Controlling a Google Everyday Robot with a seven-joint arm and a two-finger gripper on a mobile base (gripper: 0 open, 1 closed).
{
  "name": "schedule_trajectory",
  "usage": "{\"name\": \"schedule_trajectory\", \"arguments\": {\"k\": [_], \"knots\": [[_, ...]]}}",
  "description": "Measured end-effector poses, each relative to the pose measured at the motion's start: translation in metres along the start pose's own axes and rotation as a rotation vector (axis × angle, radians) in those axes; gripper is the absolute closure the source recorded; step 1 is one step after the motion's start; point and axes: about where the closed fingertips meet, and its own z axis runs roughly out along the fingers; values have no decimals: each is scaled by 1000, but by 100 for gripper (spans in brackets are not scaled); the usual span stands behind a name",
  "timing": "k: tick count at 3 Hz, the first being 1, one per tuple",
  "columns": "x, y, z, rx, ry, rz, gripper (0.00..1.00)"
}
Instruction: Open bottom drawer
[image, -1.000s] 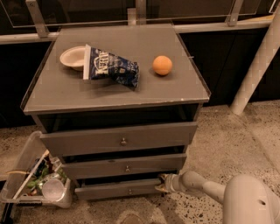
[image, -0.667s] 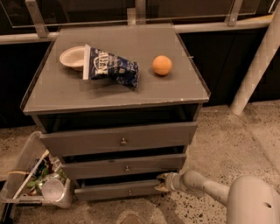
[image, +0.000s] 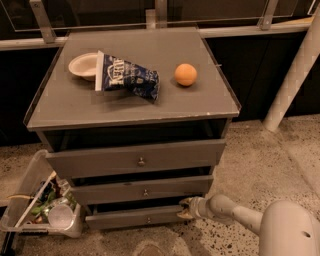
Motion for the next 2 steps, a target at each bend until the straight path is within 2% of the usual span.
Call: {"name": "schedule_trajectory", "arguments": {"k": [1, 2], "knots": [[1, 1, 1, -1, -1, 2, 35], [21, 15, 13, -29, 18, 49, 23]]}}
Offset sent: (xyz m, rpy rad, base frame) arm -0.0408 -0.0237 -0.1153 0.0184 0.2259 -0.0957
